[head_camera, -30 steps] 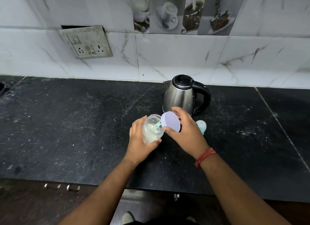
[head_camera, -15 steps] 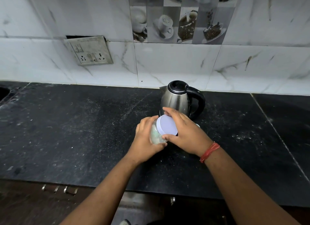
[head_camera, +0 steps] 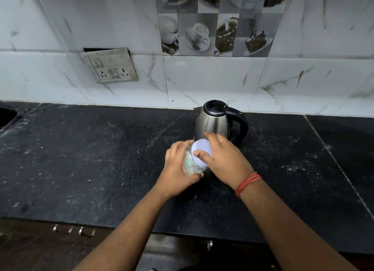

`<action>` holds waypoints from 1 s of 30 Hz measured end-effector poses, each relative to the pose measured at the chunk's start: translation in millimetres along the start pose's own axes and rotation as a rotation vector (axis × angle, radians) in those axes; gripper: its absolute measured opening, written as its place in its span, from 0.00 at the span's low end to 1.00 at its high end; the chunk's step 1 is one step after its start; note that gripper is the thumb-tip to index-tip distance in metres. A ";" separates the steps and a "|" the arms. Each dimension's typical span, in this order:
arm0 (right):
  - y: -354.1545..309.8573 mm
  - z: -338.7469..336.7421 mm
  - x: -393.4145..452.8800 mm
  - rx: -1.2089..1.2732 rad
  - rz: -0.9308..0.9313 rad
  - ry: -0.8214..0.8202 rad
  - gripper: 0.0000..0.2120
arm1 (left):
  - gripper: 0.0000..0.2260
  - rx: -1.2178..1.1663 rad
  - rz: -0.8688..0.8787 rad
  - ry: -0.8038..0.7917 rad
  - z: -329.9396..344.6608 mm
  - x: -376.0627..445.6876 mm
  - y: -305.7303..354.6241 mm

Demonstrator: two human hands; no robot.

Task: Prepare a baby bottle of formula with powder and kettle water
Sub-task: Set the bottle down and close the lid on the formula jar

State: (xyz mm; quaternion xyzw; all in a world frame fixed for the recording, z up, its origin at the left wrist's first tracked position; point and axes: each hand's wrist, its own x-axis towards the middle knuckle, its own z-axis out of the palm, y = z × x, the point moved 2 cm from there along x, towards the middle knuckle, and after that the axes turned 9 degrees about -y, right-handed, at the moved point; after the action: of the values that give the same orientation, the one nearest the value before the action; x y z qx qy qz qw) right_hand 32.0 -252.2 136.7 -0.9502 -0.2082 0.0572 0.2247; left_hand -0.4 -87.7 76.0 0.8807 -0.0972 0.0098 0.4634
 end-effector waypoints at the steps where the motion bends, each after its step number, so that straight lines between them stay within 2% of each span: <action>1: 2.9 -2.5 0.9 -0.008 0.008 -0.029 0.33 | 0.41 -0.004 -0.001 -0.026 0.9 -1.3 -2.1; 4: 16.3 -14.2 1.3 0.008 -0.017 -0.105 0.33 | 0.42 -0.054 -0.012 -0.107 0.2 -3.4 -9.3; 9: 23.8 -22.4 -4.3 -0.066 -0.296 -0.329 0.41 | 0.41 -0.110 -0.006 -0.247 -8.7 0.5 -10.8; 13: 18.0 -17.2 -3.9 -0.067 -0.241 -0.258 0.39 | 0.40 -0.117 0.020 -0.264 -12.1 4.4 -7.2; 15: 15.3 -12.8 -3.1 -0.099 -0.161 -0.179 0.37 | 0.40 -0.106 0.034 -0.221 -11.0 5.8 -4.0; 18: 11.2 -2.5 -0.4 -0.147 -0.059 -0.053 0.40 | 0.41 -0.040 0.039 -0.124 -6.7 5.7 3.2; 21: 12.1 1.6 3.1 -0.174 -0.038 -0.054 0.38 | 0.41 0.036 0.043 -0.112 -5.7 6.9 6.1; 23: 15.4 -5.3 3.9 -0.159 -0.104 -0.107 0.38 | 0.40 -0.014 0.032 -0.199 -11.8 9.2 6.1; 27: 15.0 -16.8 4.2 -0.211 -0.348 -0.203 0.43 | 0.39 -0.261 -0.055 -0.495 -28.4 15.9 3.5; 30: 12.4 -19.8 8.3 -0.203 -0.400 -0.152 0.40 | 0.37 -0.393 -0.058 -0.534 -31.5 19.1 5.4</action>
State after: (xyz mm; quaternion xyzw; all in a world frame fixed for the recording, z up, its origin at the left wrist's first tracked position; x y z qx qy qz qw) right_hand 48.1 -266.8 148.6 -0.9007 -0.4135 0.0615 0.1186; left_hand 19.6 -68.0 100.4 0.7484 -0.1903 -0.2535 0.5826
